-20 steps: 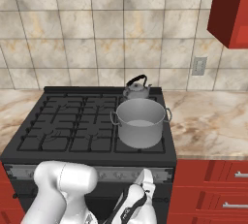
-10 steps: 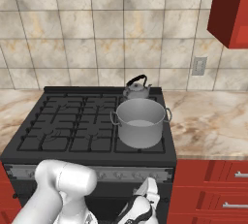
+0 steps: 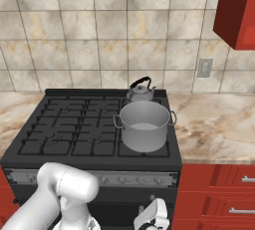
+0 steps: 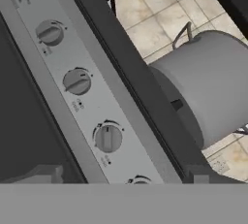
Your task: Pick the kettle from the cabinet and place it on a stove burner. Then pick the pot from the counter and place it on another stove burner. Finally, turn both burners on.
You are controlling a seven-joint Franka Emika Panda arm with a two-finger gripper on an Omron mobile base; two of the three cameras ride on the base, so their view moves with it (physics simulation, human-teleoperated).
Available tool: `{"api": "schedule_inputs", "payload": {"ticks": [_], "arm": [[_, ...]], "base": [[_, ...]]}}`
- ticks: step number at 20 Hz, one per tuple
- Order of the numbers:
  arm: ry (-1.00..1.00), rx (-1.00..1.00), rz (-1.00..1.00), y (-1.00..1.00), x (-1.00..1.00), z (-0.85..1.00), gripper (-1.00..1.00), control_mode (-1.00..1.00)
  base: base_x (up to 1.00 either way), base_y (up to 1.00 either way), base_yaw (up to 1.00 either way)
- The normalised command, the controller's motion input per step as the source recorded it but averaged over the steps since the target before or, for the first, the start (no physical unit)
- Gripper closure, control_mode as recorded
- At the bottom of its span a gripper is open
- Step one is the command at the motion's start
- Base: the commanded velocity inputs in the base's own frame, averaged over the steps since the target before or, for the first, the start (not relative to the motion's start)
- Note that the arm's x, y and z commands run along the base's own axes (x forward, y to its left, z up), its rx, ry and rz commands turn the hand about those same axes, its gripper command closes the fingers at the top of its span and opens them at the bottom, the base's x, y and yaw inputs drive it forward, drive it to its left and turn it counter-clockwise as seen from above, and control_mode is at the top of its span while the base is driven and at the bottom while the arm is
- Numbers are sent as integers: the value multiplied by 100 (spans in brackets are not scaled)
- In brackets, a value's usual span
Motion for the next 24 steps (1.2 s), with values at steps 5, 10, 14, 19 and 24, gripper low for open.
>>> {"api": "schedule_inputs", "payload": {"ticks": [5,10,14,19,24], "arm": [[-1,30,1,-26,-10,11,-100,-100],[0,31,3,-16,0,8,-100,-100],[0,29,6,-20,0,0,-100,-100],[0,25,3,-1,1,8,-100,-100],[3,16,1,0,8,15,-100,-100]], "base": [[0,0,0],[0,0,0],[0,0,0],[0,0,0],[0,0,0]]}}
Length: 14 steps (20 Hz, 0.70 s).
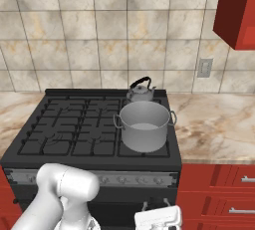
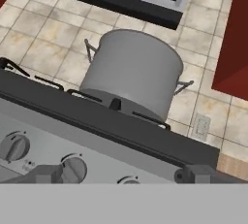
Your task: Pick the kettle from the cabinet and place it on a stove burner. Then pick the pot from the counter and place it on another stove burner. Finally, turn both burners on.
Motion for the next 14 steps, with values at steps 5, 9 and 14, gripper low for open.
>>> {"api": "schedule_inputs", "payload": {"ticks": [5,9,14], "arm": [[13,11,0,6,13,21,-100,-100],[5,4,0,-2,5,1,-100,-100],[1,0,0,3,7,0,-100,-100]], "base": [[0,0,0],[0,0,0],[0,0,0]]}}
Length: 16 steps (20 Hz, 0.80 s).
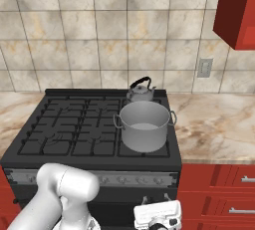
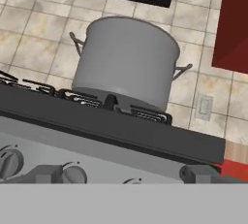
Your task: Pick the kettle from the cabinet and place it on a stove burner. Then pick the pot from the counter and place it on another stove burner. Finally, turn both burners on.
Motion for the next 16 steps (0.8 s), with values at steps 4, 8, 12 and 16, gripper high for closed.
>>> {"api": "schedule_inputs", "payload": {"ticks": [4,8,12,16], "arm": [[5,0,0,1,10,0,-100,-100],[12,0,0,0,13,0,-100,-100],[15,0,0,1,15,0,-100,-100],[15,0,0,0,12,0,-100,-100]], "base": [[0,0,0],[0,0,0],[0,0,0],[0,0,0]]}}
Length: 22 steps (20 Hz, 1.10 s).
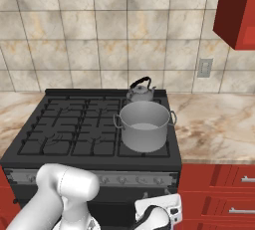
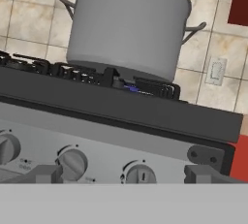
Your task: Pick the kettle from the cabinet and place it on a stove burner. Then pick the pot from the counter and place it on another stove burner. Finally, turn both burners on.
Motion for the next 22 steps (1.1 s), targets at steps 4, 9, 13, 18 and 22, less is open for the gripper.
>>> {"api": "schedule_inputs", "payload": {"ticks": [4,9,13,18,22], "arm": [[10,1,0,0,5,-1,-100,-100],[10,2,0,0,7,0,-100,-100],[14,1,0,0,10,0,-100,-100],[8,6,0,0,7,0,-100,-100],[2,7,0,0,7,0,-100,-100]], "base": [[0,0,0],[0,0,0],[0,0,0],[0,0,0],[0,0,0]]}}
